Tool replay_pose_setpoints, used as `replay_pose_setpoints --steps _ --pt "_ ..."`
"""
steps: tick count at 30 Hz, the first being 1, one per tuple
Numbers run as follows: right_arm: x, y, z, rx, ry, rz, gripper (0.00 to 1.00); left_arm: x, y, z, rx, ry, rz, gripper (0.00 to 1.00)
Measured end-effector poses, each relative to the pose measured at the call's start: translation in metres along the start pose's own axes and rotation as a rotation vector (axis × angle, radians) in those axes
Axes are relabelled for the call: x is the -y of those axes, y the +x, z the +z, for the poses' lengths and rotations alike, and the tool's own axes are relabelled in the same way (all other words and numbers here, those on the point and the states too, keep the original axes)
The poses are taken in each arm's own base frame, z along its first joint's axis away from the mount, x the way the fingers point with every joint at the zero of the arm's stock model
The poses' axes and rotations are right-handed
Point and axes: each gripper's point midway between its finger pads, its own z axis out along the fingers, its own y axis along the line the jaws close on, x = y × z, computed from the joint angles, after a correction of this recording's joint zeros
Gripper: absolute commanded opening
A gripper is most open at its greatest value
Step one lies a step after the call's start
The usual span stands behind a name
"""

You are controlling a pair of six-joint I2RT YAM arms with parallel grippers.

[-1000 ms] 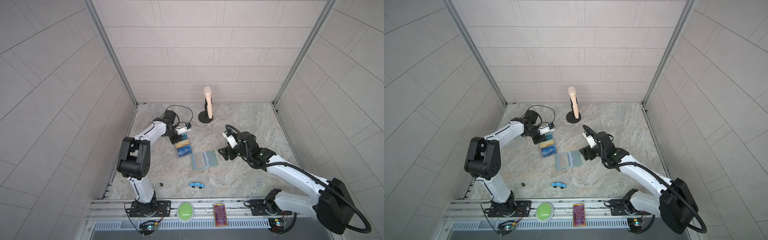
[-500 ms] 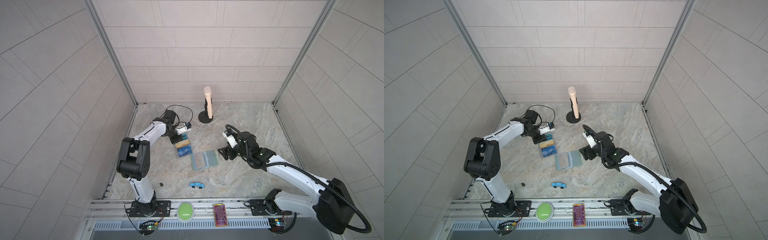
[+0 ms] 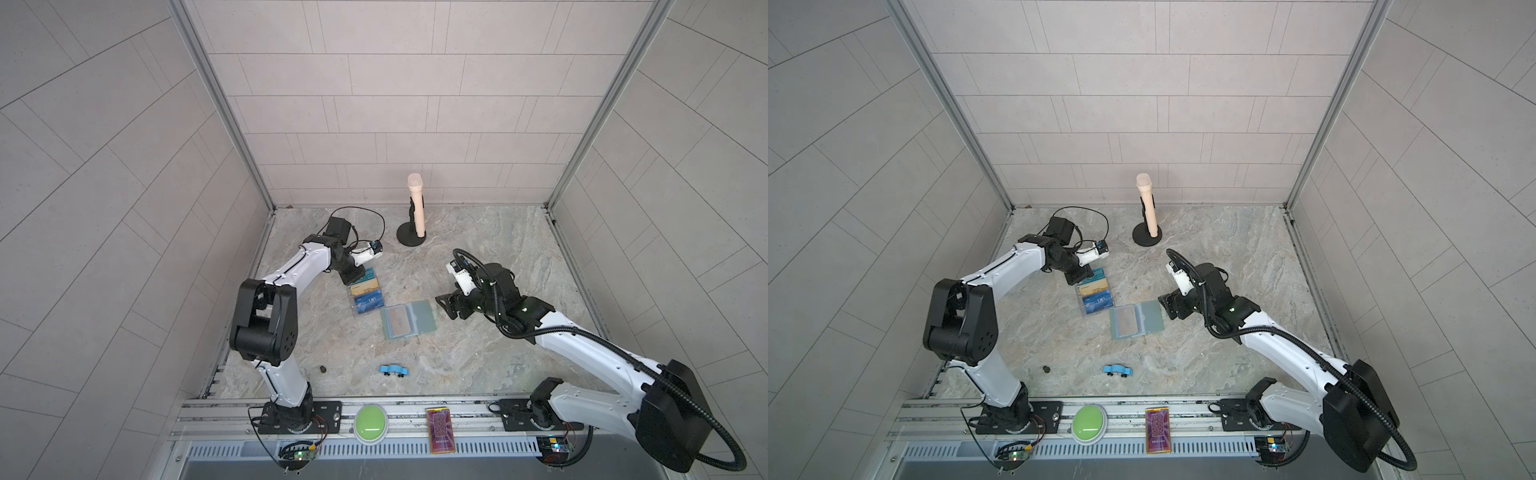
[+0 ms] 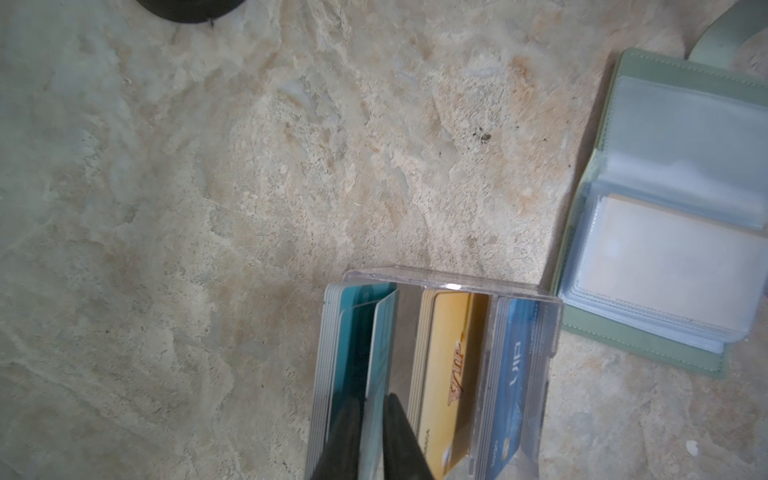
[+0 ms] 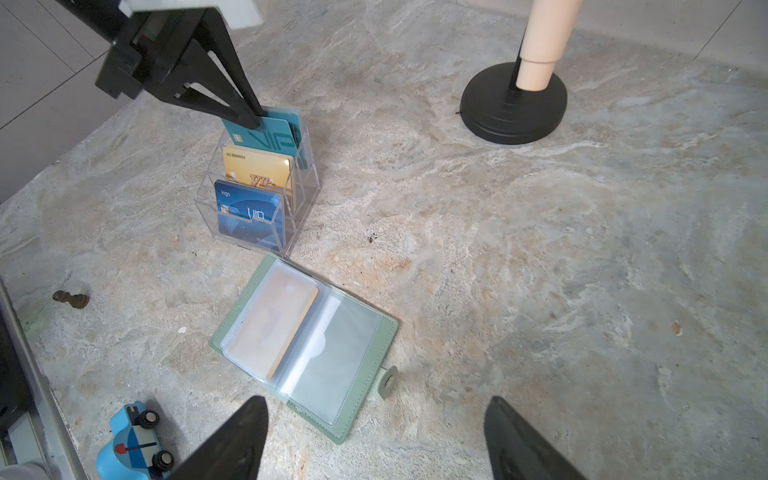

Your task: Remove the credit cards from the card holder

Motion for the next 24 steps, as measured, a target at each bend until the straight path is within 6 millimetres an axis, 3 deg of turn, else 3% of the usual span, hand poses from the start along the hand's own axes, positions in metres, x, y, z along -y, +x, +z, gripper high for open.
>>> replay_pose_setpoints --steps 11,20,24 --pt "0.0 0.0 0.0 0.0 0.002 0.004 0.84 -0.004 -0.003 -0.007 0.009 -0.058 0.011 0.25" --pt "0.001 0.002 0.0 -0.008 0.006 0.008 0.85 -0.004 -0.024 -0.038 0.058 -0.155 -0.025 0.28" --pt "0.001 0.003 -0.001 -0.02 0.007 0.013 0.85 0.01 -0.028 -0.053 0.104 -0.207 -0.07 0.3"
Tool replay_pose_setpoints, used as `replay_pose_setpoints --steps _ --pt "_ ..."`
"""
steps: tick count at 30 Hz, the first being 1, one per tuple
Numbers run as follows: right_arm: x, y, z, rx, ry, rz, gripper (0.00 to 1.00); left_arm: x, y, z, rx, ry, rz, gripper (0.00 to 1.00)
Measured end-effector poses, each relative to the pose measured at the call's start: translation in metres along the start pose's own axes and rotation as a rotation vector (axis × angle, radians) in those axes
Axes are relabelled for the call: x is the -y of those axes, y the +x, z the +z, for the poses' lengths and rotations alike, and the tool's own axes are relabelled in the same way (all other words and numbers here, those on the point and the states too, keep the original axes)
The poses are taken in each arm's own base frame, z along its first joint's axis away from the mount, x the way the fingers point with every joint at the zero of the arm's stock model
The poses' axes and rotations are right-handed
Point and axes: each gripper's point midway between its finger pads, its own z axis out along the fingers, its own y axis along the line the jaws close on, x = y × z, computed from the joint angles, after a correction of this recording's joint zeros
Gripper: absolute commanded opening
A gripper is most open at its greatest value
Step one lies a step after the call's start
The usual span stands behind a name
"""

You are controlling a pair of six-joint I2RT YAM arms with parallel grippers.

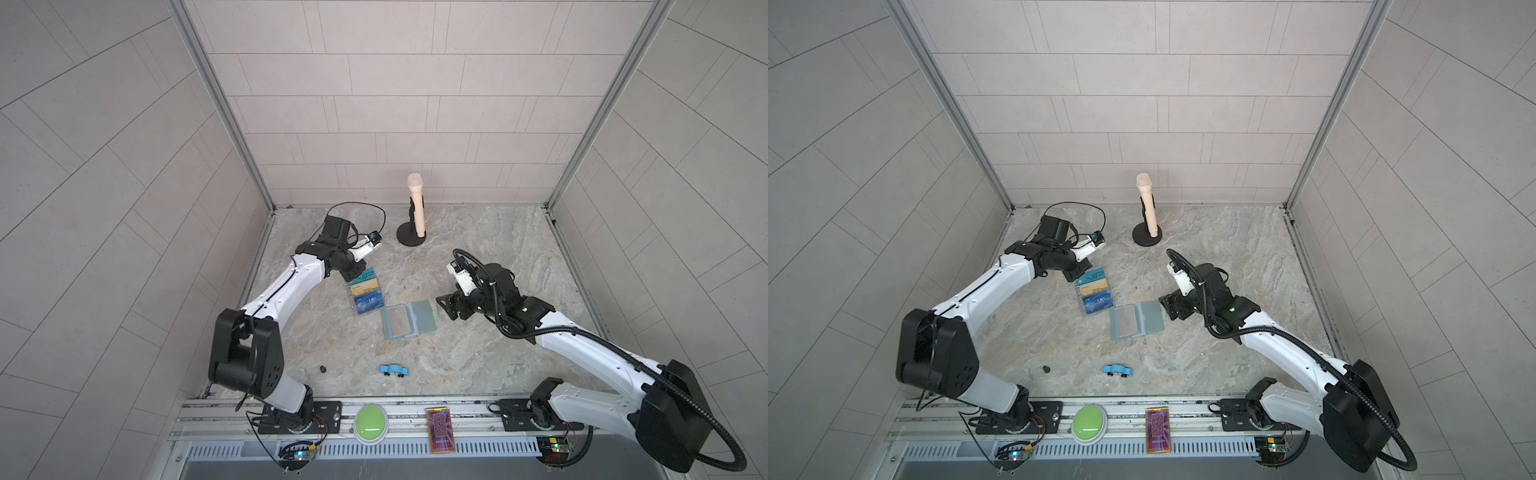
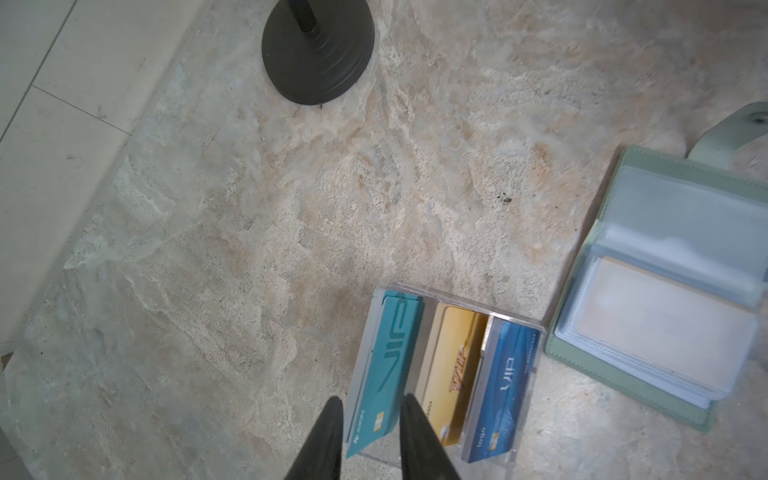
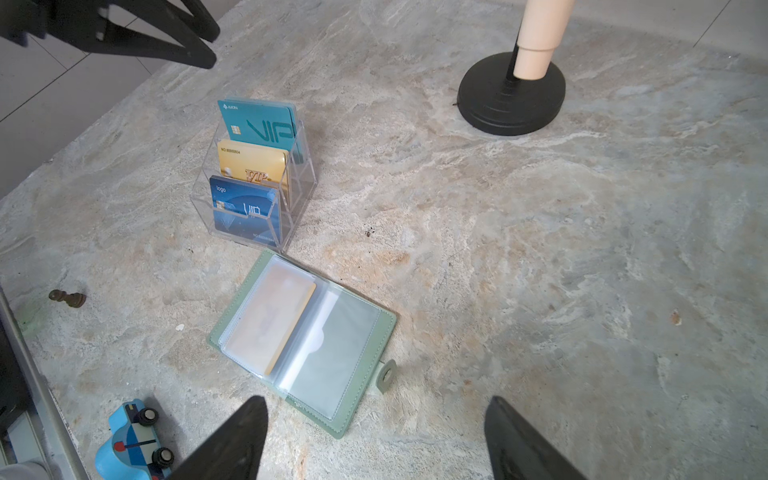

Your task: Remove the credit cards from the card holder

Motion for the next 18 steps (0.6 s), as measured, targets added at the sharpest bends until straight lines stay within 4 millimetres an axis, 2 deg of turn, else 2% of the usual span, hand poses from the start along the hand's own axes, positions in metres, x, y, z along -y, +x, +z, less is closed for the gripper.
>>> replay_pose_setpoints --steps 9,18 --pt "0.0 -0.013 -0.006 0.013 0.013 0.002 0.85 0.031 -0.01 -0.045 0.125 -0.093 -0.16 0.3" --pt "-0.007 -0.031 -0.014 0.012 0.021 -0.01 0.84 0.088 0.018 -0.061 0.263 -0.046 -0.352 0.29"
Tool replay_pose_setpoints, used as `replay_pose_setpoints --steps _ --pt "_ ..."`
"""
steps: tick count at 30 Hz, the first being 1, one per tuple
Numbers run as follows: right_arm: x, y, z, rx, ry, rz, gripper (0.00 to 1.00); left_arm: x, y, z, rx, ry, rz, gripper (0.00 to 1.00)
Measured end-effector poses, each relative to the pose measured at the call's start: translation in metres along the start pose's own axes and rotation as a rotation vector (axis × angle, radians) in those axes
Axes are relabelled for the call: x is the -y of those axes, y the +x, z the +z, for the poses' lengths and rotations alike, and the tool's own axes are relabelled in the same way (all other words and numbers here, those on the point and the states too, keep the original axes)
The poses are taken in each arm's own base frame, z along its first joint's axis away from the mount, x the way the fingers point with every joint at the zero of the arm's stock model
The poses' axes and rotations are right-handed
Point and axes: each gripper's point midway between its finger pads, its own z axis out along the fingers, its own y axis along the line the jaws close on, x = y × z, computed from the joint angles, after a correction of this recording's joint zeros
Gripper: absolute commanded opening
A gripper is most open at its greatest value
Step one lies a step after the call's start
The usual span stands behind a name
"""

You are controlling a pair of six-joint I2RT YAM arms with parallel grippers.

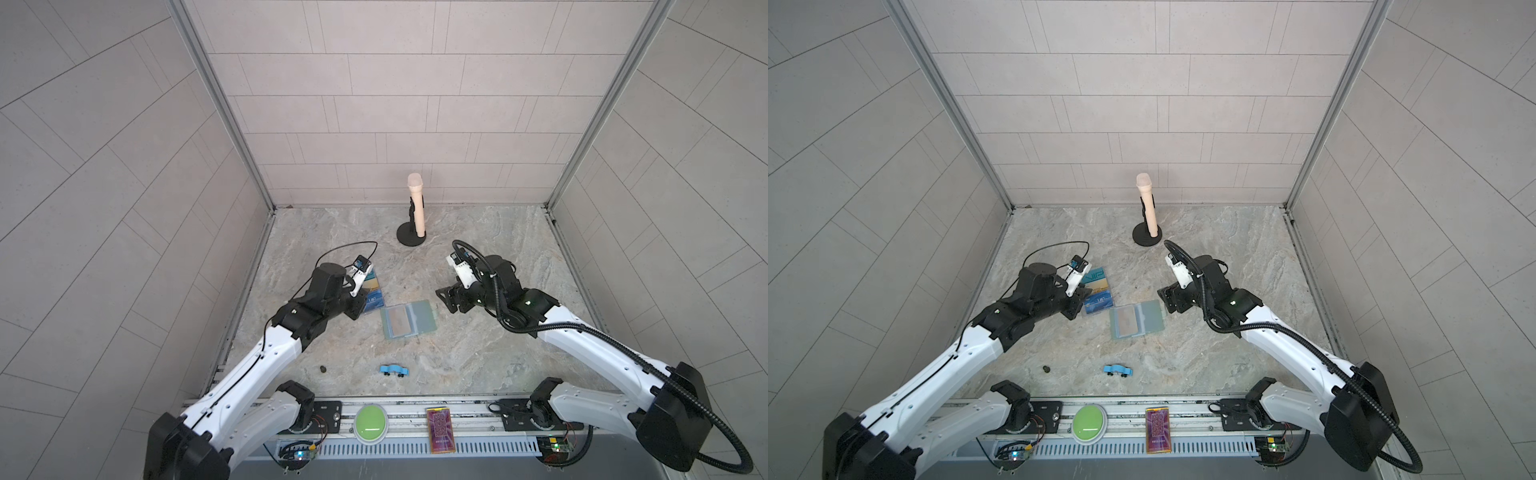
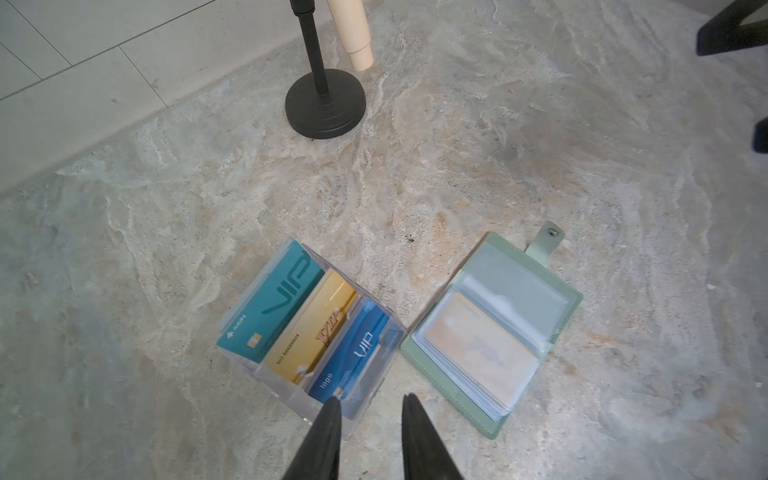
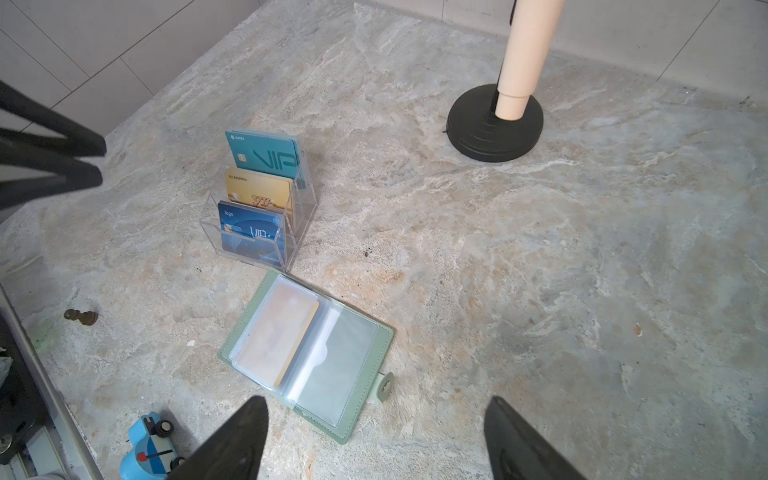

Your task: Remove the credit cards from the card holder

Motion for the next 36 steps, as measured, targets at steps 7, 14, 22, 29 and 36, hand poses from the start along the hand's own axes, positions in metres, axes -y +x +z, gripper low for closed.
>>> replay_pose_setpoints --steps 7,14,22,29,36 --pt "-0.012 0.0 0.01 -0.048 -0.003 -0.027 0.83 0.032 0.019 -0.001 0.009 0.077 -0.101 0.21" --pt "-0.021 0.013 0.038 -0.129 0.003 -0.026 0.81 0.045 0.041 0.02 -0.041 0.093 -0.185 0.14" --pt "-0.049 0.03 0.069 -0.168 -0.026 0.02 0.81 0.049 0.085 0.058 -0.127 0.097 -0.259 0.07" --pt "-0.058 0.048 0.092 -0.205 0.008 0.078 0.82 0.055 0.091 0.081 -0.146 0.125 -0.273 0.0" --pt "-0.067 0.058 0.106 -0.231 0.035 0.053 0.8 0.056 0.101 0.098 -0.175 0.132 -0.317 0.0"
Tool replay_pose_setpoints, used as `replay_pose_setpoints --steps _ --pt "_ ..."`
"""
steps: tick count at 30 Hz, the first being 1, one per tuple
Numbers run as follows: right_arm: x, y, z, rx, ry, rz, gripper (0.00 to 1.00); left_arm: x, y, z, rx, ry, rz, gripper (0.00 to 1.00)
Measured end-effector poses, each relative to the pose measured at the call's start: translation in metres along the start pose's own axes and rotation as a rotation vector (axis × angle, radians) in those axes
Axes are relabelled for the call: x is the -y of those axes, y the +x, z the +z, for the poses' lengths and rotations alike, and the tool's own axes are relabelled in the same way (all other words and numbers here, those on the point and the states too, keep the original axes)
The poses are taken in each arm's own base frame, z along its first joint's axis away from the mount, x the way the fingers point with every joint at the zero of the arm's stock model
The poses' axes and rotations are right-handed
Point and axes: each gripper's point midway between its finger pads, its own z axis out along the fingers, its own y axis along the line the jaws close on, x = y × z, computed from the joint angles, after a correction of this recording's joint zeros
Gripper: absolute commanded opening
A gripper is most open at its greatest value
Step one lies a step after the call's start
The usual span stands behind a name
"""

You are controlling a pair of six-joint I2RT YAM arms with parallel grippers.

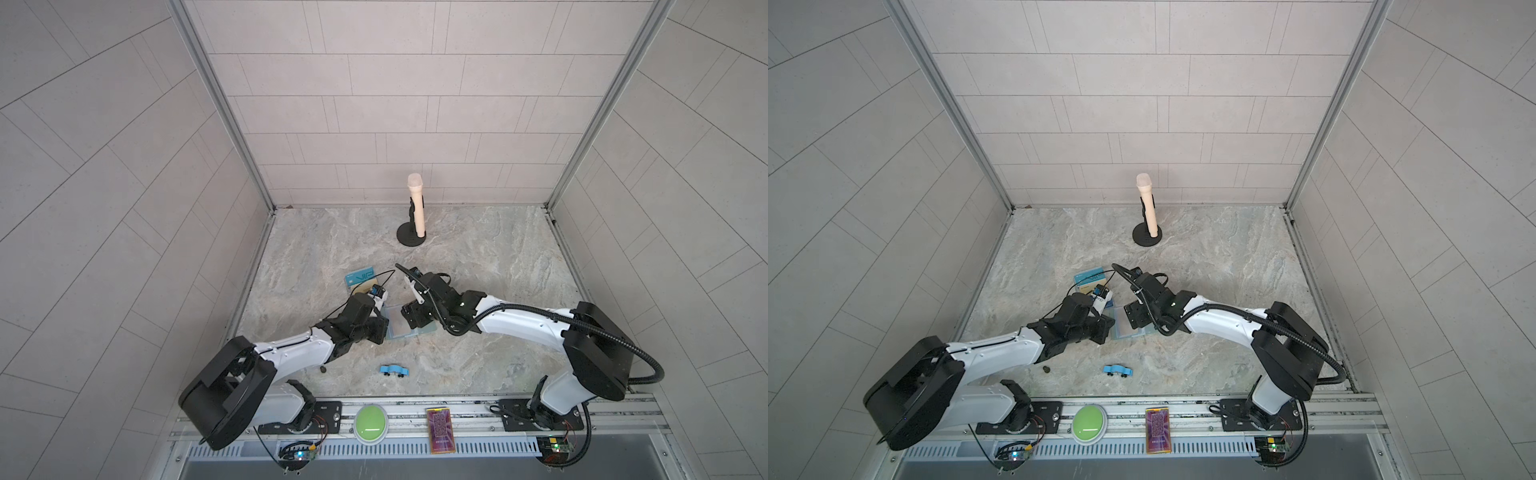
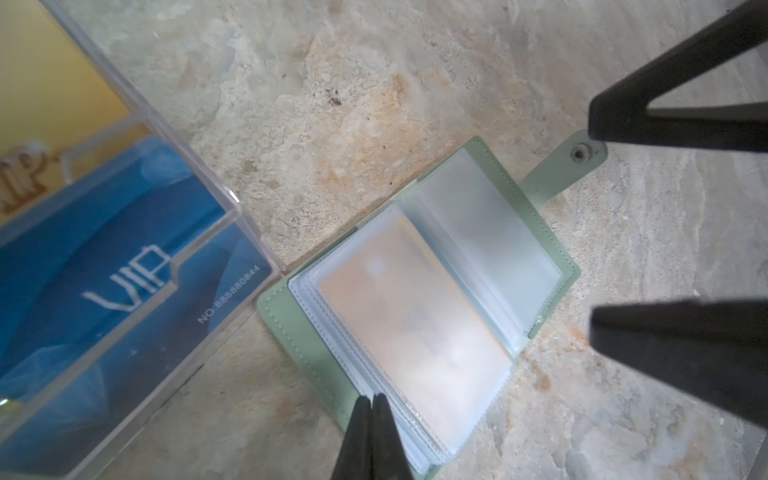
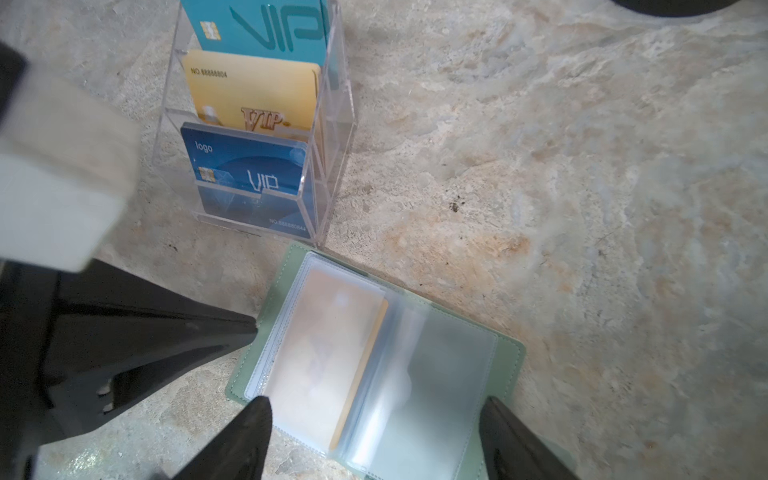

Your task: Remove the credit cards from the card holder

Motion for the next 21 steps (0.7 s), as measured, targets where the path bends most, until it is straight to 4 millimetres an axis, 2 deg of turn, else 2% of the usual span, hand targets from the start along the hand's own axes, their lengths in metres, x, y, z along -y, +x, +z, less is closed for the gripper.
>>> replay_pose_setpoints --steps 5,12,21 --pt "-0.008 0.001 0.01 -0.021 0.0 -0.023 0.77 -0.001 0.0 0.007 0.003 0.003 -0.026 0.0" --pt "-0.012 0.015 0.026 -0.071 0.01 -0.04 0.77 -0.003 0.002 0.012 0.012 0.004 -0.064 0.0" --pt "-0.016 0.021 0.035 -0.085 -0.006 -0.039 0.77 -0.004 0.008 0.013 0.036 0.021 -0.117 0.0"
